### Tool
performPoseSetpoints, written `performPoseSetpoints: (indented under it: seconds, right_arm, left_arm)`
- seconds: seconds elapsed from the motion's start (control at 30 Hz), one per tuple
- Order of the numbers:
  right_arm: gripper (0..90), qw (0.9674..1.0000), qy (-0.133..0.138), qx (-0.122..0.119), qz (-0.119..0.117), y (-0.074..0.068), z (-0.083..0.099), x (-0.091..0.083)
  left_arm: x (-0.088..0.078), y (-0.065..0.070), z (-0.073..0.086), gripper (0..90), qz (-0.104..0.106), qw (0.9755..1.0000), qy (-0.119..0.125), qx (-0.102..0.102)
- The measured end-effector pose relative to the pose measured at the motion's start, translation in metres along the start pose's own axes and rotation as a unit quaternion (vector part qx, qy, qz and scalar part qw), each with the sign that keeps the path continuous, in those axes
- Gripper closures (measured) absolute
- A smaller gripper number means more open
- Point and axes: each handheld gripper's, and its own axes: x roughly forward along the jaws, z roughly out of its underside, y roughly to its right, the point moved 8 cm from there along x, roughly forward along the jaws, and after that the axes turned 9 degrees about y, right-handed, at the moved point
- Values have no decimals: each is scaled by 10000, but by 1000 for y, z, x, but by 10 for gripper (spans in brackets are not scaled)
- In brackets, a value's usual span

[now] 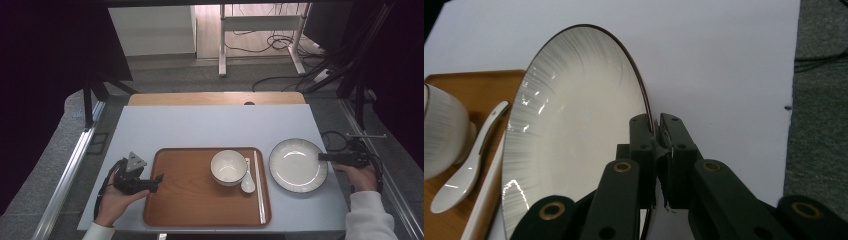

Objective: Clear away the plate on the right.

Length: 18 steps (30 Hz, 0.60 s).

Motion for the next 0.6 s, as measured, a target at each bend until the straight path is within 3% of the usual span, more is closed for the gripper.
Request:
performPoseSetpoints:
  seconds: [0.17, 0.43, 0.6]
  right_arm:
    - [848, 9998, 136, -81, -91, -3, -4, -4]
    - [847, 9995, 275, -174, -52, -4, -8, -9]
    - [847, 9990, 369, -196, -172, -9, -11, -12]
  left_arm:
    - [0, 0, 0, 164, -6, 10000, 3, -2]
    - [-1, 0, -1, 164, -13, 10000, 14, -14]
    - [0, -1, 0, 164, -12, 10000, 15, -20]
